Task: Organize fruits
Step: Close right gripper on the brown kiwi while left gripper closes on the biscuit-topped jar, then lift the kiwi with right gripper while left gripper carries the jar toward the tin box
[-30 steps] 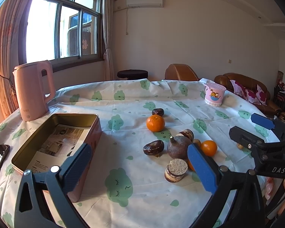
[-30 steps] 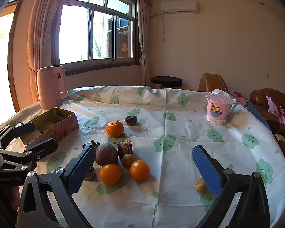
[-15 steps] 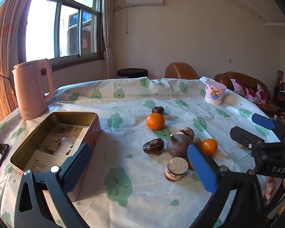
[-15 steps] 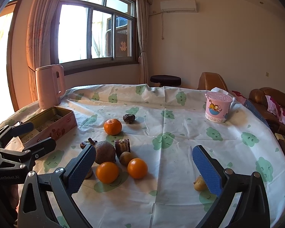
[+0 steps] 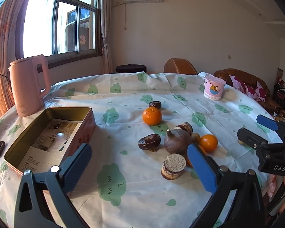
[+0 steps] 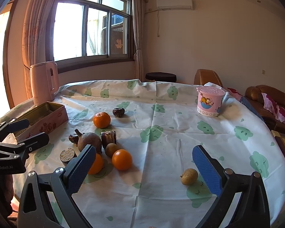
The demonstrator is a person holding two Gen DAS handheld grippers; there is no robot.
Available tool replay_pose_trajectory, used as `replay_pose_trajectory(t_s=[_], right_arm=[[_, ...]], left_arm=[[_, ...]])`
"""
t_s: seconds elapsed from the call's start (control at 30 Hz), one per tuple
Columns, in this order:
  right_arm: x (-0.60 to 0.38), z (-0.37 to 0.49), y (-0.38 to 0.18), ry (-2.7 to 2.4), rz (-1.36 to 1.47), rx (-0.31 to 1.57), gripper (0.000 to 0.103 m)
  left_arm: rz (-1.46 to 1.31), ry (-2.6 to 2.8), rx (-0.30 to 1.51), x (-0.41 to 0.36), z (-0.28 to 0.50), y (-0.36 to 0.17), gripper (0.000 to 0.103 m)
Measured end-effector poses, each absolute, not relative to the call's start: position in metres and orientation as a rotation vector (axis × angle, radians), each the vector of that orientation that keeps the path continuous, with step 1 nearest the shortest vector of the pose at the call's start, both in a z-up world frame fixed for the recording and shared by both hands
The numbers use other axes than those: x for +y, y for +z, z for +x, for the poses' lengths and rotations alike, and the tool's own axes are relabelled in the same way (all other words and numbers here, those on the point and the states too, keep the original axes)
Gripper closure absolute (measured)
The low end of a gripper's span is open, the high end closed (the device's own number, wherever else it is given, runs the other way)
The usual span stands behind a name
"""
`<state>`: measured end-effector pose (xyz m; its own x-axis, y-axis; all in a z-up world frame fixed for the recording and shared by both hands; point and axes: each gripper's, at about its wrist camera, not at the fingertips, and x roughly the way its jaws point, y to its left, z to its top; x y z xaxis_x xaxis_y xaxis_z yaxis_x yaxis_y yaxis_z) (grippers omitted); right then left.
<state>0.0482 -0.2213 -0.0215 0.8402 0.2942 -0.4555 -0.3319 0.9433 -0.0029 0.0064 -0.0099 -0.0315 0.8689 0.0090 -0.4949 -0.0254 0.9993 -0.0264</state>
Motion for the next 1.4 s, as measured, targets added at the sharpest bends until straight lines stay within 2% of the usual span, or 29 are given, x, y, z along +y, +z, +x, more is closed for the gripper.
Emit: replay_pose_trajectory(t_s=[0.23,0.43,0.53,0.6,0.67,0.87,0.9,0.93,1.0,1.07,1.4], right_arm=[[-0.255,0.056,-0.039,0.245,-0.062,0.503,0.001],[-0.273,0.067,-0.051,0.222,-0.027,0.551,0.005],[-0.274,0.073,-0.055,0.232,-0.029,0.575,0.014],[-0.271,0.077,-0.057,0.234,-0.04,0.601,0.022],[-0.269,0.082,-0.059,0.224,-0.052,0.619,0.029],[-0.269,0.1,-0.068,0.24,-0.043,0.723,0.049],[-0.267,0.1,-0.068,0.24,-0.058,0.727,0.055],[-0.264,0.099,-0.069,0.238,-0.072,0.732,0.058],[-0.264,0.101,-0.071,0.243,-0.074,0.747,0.068],[-0.265,0.101,-0.071,0.266,-0.062,0.748,0.071],[-0.264,0.091,-0.066,0.321,-0.063,0.675,0.073]], left_arm=[[-0.016,-0.027,0.57,-0.025,0.015,-0.04,0.001],[0.018,-0.068,0.627,-0.04,0.026,-0.047,0.012],[0.041,-0.085,0.678,-0.045,0.034,-0.051,0.019],[0.034,-0.1,0.705,-0.044,0.038,-0.053,0.03],[0.017,-0.112,0.729,-0.042,0.042,-0.056,0.035],[0.011,-0.152,0.765,-0.044,0.047,-0.059,0.036],[0.013,-0.156,0.775,-0.044,0.048,-0.06,0.038],[0.013,-0.165,0.789,-0.045,0.05,-0.062,0.041],[-0.001,-0.181,0.819,-0.043,0.054,-0.065,0.059],[-0.024,-0.188,0.83,-0.04,0.056,-0.067,0.066],[-0.015,-0.177,0.764,-0.039,0.048,-0.062,0.067]])
